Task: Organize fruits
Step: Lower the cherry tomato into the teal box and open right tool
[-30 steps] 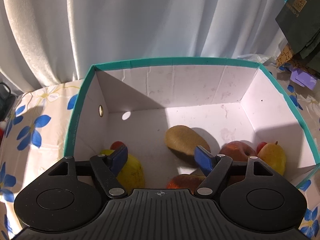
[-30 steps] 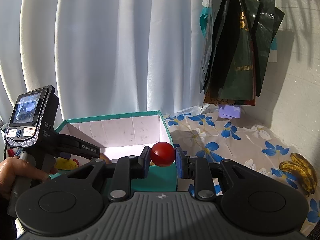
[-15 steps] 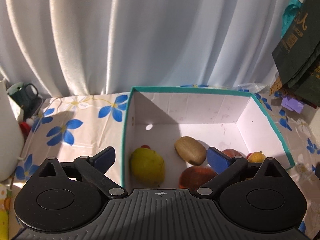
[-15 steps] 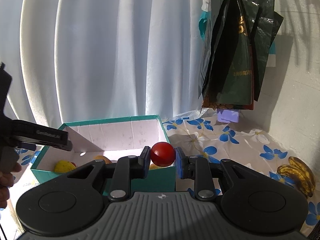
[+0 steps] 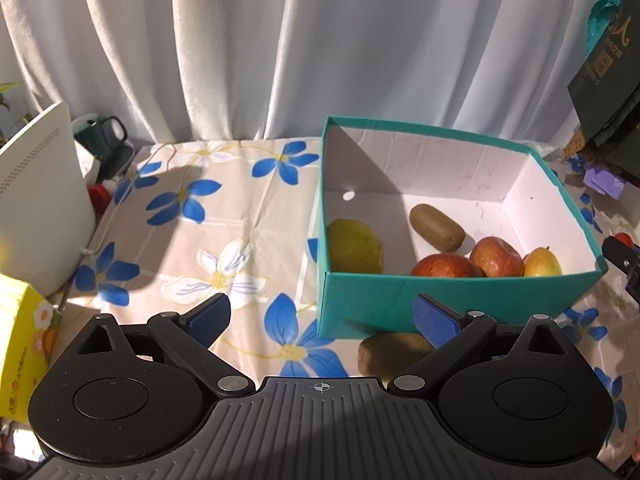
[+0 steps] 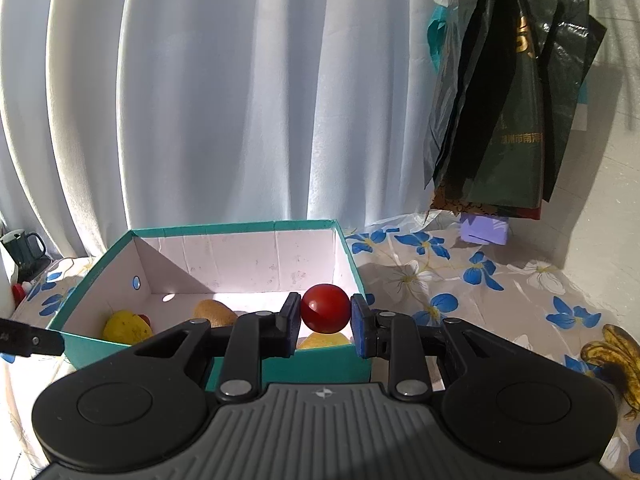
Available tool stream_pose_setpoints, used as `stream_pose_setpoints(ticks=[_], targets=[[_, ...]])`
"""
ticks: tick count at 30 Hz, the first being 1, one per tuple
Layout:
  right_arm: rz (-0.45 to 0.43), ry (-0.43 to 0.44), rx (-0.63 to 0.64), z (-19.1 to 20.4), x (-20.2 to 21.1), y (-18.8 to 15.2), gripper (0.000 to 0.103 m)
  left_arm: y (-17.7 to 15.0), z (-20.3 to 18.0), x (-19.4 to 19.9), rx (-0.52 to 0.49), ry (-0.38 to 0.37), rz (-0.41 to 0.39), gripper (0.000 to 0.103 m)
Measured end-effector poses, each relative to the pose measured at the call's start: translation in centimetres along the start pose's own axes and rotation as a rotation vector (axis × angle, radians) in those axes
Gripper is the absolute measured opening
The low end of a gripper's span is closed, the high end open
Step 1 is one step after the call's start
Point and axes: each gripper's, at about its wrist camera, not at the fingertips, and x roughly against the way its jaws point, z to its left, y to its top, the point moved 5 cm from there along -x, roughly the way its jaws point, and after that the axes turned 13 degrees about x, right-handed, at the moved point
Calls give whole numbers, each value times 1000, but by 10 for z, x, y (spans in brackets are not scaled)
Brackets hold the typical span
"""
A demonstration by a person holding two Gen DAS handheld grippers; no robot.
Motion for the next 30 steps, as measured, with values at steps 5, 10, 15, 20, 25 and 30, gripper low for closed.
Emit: stream_pose_setpoints(ticks=[5, 10, 15, 20, 25, 30], targets=[[40, 21, 18, 6, -33, -3, 25, -7, 8, 6, 13, 29, 3, 101], [97, 49, 31, 12, -64, -12, 25, -9, 17, 12, 34, 67, 0, 101], [90, 50, 67, 17, -73, -13, 26, -13, 22, 13, 49, 92, 19, 101], [86, 62, 65, 16, -76, -13, 26, -19, 17, 15, 36, 94, 28, 101], [86, 76, 63, 14, -77, -13, 26, -22, 16, 18, 32, 92, 29, 101], [78, 85, 43, 13, -68, -11, 59, -27, 15, 15, 21, 81, 28, 101]])
